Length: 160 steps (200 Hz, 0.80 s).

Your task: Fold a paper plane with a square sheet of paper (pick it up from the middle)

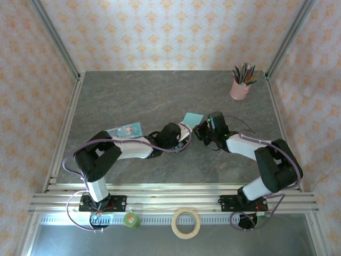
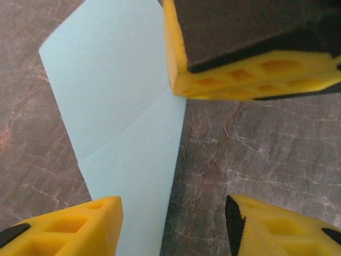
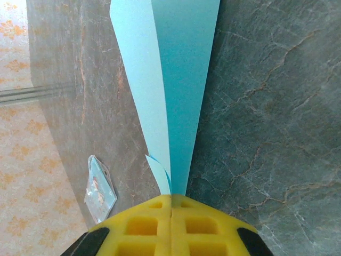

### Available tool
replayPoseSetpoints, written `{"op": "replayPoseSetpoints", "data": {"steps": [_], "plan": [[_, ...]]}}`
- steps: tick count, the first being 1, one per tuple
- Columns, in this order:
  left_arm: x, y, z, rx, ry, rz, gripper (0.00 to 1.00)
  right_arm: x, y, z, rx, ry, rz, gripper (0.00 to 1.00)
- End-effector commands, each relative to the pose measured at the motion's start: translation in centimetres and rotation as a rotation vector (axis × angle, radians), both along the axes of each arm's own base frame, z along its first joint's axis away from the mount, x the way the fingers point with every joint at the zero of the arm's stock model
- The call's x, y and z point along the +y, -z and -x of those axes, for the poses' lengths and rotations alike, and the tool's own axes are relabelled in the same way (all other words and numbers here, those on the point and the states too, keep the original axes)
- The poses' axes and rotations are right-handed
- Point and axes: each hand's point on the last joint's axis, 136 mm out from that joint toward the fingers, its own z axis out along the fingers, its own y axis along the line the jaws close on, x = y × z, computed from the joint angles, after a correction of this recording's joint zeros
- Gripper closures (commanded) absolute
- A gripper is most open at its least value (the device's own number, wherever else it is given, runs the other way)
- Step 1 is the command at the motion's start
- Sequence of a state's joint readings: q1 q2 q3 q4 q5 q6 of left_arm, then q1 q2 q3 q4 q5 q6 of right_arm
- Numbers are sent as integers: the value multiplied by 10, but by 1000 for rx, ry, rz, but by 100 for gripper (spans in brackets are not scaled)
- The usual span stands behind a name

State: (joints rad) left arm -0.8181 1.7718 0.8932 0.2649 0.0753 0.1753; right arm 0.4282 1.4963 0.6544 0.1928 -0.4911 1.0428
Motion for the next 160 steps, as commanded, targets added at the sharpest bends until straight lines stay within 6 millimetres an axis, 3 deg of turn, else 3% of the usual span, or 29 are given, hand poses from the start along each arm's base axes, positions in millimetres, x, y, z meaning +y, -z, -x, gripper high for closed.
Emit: {"op": "replayPoseSetpoints", "data": {"steps": [1, 103, 160], "plan": [[2, -1, -9, -66, -4, -21, 44, -1, -10, -5, -13, 8, -14, 100], [2, 17, -4, -54, 24, -35, 59, 0, -13, -5, -7, 7, -46, 100], [0, 9, -6, -76, 14, 3, 65, 3, -15, 0, 6, -14, -91, 99]]}}
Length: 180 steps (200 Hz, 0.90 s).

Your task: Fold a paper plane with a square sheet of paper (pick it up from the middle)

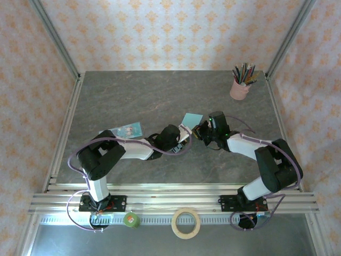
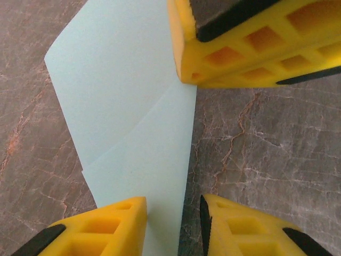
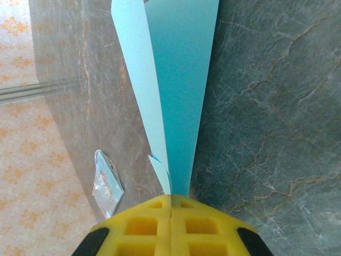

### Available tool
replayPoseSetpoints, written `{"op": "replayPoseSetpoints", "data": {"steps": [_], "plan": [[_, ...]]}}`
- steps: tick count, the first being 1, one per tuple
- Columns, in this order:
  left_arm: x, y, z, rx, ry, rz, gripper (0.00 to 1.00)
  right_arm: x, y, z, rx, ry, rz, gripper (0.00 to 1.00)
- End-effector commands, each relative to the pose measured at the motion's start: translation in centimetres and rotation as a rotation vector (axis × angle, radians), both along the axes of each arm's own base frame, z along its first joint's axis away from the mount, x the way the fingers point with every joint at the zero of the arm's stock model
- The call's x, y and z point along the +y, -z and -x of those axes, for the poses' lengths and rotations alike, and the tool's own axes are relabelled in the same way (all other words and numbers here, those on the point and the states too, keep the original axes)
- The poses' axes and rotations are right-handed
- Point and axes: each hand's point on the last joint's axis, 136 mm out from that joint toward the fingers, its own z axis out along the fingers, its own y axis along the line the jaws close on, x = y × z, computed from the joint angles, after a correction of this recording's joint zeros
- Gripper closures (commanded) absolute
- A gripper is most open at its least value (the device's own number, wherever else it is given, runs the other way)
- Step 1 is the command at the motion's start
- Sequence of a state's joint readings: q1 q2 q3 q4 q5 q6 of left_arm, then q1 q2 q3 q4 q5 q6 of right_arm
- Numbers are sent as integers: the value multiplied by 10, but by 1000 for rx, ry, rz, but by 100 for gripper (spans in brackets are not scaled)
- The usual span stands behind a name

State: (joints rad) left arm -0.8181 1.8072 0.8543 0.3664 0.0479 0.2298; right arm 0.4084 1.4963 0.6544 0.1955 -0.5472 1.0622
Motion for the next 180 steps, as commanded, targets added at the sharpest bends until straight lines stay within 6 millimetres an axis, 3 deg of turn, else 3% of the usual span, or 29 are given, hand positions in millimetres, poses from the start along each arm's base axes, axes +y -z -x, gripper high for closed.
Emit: {"op": "replayPoseSetpoints", "data": {"steps": [1, 57, 79, 122, 180], "plan": [[-2, -2, -1, -18, 1, 29, 66, 2, -12, -2, -18, -4, -47, 99], [-1, 0, -1, -18, -4, 36, 78, 4, -11, 2, -3, -15, -65, 99], [-2, 1, 1, -2, -2, 53, 81, 1, -9, 1, 1, -13, -53, 90], [-4, 13, 10, 59, -8, 104, 83, -20, -11, -3, -19, 37, -1, 62], [-1, 21, 14, 133, -20, 161, 84, -42, -14, -8, -42, 100, 67, 54]]}}
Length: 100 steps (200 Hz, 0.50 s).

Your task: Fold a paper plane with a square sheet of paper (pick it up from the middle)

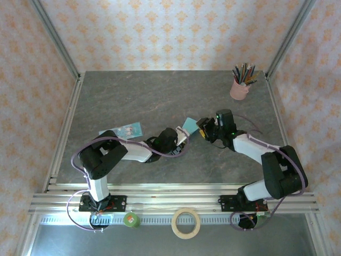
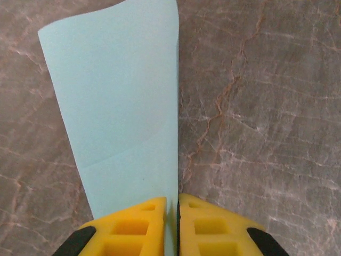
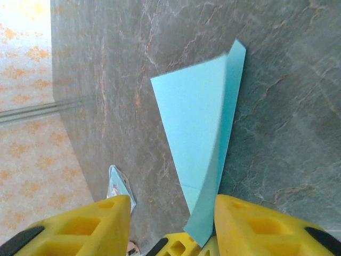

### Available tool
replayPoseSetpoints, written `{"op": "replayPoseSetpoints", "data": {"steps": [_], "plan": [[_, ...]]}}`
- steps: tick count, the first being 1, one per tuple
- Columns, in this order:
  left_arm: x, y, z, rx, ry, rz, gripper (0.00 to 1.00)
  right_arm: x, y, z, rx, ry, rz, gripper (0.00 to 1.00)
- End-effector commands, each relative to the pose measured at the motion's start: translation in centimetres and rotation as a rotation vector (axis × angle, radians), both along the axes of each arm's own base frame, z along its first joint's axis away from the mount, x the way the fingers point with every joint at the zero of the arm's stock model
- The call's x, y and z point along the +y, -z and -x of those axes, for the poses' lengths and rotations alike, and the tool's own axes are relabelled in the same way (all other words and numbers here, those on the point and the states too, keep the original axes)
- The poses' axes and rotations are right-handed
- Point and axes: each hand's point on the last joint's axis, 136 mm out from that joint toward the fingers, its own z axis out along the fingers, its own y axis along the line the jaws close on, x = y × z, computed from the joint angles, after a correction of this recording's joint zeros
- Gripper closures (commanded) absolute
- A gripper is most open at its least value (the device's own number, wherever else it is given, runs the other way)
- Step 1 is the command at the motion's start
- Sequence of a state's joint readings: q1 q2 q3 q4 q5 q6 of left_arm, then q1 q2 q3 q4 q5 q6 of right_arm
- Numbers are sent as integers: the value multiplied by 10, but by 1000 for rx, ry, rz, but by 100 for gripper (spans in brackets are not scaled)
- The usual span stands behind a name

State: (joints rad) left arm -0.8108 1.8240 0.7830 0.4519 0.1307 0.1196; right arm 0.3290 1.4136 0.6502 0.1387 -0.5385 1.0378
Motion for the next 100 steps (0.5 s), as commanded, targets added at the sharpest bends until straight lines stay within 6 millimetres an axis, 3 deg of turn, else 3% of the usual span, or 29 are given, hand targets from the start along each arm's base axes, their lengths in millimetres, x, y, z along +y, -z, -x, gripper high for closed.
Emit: {"op": "replayPoseSetpoints", "data": {"steps": [1, 63, 100], "plan": [[-1, 2, -1, 39, -11, 62, 84, -12, 4, 1, -3, 31, 56, 54], [2, -16, -15, 196, -7, 227, 91, -17, 8, 2, -22, 19, 100, 53], [10, -19, -24, 398, -42, 341, 95, -15, 12, 3, -92, -68, 162, 39]]}}
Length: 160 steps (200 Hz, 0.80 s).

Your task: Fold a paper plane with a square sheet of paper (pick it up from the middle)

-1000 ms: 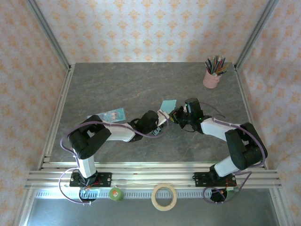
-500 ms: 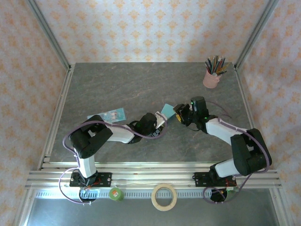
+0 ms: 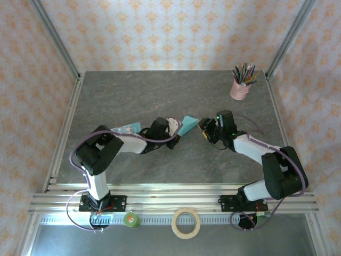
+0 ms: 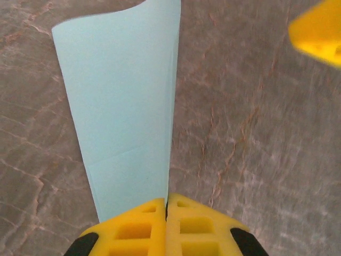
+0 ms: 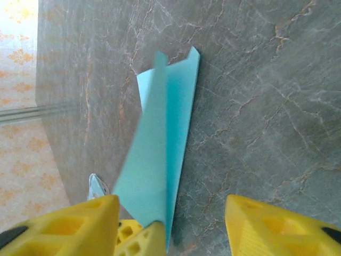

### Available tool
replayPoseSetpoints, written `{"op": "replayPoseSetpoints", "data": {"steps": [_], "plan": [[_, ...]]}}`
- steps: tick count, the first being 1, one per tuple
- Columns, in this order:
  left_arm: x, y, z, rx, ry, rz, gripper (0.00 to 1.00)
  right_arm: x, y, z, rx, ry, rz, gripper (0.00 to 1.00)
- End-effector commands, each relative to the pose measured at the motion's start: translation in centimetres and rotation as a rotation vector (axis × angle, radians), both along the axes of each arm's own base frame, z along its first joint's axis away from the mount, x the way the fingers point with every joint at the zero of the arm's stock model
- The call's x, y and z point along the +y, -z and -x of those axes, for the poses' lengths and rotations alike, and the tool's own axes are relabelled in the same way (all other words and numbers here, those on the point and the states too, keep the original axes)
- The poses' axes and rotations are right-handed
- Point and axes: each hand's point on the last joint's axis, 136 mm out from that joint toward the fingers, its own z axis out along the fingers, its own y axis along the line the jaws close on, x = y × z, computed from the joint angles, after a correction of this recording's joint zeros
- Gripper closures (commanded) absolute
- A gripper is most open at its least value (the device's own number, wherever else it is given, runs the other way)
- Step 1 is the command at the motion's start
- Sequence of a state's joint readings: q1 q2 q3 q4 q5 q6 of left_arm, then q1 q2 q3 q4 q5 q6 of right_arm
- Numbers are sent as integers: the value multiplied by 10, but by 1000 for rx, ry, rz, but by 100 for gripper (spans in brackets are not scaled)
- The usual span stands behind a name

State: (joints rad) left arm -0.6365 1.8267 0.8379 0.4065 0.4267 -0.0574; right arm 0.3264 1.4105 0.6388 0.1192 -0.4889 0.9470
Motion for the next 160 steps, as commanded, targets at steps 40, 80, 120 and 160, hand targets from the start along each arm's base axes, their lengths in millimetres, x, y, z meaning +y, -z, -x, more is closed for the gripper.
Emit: {"op": "replayPoseSetpoints", "data": {"steps": [40, 80, 120, 160], "plan": [[-2, -5, -1, 340, -23, 221, 100, 0, 12, 2, -98, -150, 132, 26], [-6, -11, 0, 477, -44, 347, 100, 16, 13, -3, -143, -234, 172, 20], [-9, -4, 5, 575, -68, 398, 100, 32, 20, -5, -150, -303, 207, 19], [-9, -2, 6, 647, -115, 465, 100, 39, 28, -11, -145, -332, 230, 19]]}}
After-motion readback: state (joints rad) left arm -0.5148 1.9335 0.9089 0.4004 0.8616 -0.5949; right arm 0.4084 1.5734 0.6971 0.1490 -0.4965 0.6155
